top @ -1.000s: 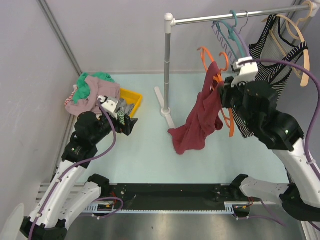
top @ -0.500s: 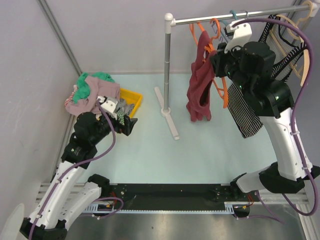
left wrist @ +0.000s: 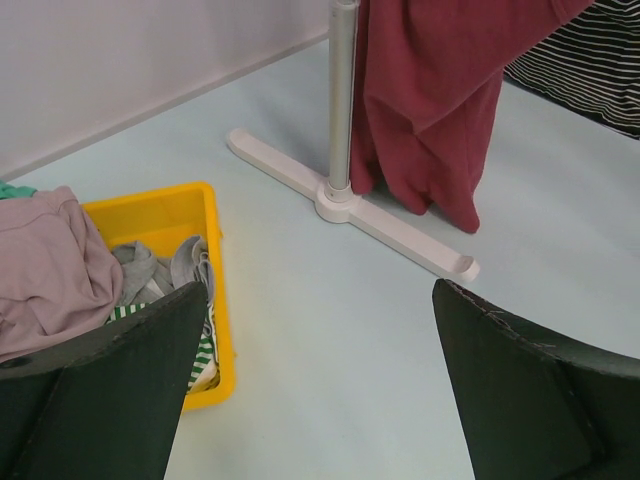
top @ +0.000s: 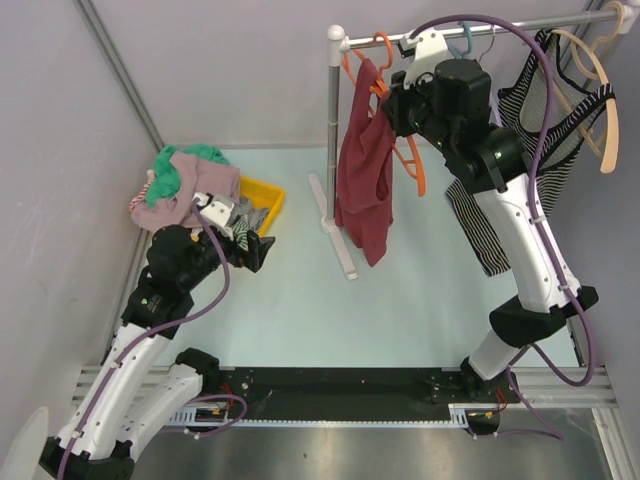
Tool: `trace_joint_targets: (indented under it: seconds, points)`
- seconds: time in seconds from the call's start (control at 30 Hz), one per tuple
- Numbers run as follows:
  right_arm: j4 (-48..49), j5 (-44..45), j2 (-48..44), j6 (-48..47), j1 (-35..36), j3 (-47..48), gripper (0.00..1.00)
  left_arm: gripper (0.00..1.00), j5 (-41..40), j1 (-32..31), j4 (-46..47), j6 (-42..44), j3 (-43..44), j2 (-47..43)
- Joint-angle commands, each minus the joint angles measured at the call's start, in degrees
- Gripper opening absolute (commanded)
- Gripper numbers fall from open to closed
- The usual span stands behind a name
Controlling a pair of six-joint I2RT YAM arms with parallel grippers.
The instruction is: Place the tank top on the hanger
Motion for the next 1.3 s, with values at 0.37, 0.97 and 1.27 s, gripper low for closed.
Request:
trace_joint_targets:
  seconds: [0.37,0.97,1.27]
  points:
    - [8.08,-3.0,5.23,-0.45,-0.59,10.06,0.0,0.99,0.65,0.56,1.19,-1.05,0.26,-1.08]
    - [8.96,-6.7,7.61,1.75,-0.33,5.84,0.0,0.99,1.71,0.56,1.28,-1.05,0.17,-0.81]
    - [9.22,-5.47,5.33,2.01,0.38,1.88,0.03,0.99,1.88,0.47,1.28,-1.13,0.08,-0.46]
